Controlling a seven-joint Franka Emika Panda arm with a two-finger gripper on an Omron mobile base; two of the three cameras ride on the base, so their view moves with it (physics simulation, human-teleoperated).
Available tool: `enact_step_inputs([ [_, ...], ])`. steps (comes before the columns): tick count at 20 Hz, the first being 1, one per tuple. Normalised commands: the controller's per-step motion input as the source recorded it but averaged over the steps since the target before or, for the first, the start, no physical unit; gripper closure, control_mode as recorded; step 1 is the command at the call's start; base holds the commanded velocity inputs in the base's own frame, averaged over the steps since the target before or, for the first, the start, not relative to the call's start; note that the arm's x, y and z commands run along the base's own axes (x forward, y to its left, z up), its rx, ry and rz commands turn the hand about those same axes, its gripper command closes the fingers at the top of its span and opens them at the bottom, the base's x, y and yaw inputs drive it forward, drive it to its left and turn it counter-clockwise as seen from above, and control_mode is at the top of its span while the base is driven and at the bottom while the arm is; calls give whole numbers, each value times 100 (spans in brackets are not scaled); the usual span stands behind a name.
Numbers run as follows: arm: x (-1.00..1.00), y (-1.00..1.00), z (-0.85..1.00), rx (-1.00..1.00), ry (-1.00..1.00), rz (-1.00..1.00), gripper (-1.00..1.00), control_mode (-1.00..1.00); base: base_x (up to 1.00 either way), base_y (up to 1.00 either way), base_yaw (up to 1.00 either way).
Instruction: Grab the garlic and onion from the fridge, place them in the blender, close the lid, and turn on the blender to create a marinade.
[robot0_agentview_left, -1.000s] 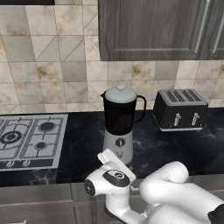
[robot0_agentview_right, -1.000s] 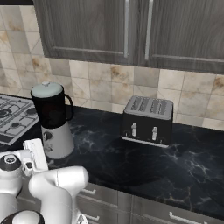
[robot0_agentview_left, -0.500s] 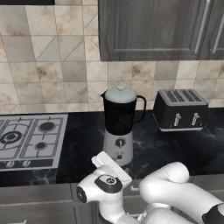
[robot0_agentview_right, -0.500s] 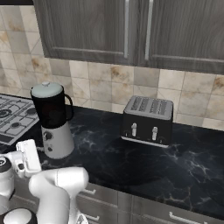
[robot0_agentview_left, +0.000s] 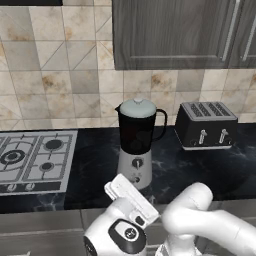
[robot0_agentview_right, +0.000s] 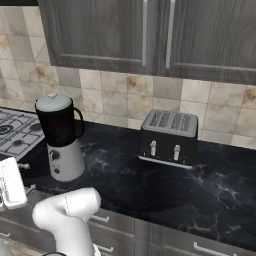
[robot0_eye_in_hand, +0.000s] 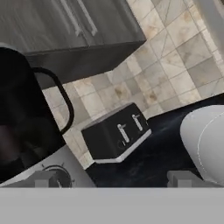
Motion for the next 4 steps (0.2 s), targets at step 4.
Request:
enact_step_inputs([
  [4, -15, 0, 80, 0, -5, -3, -100, -100, 0, 0, 0],
])
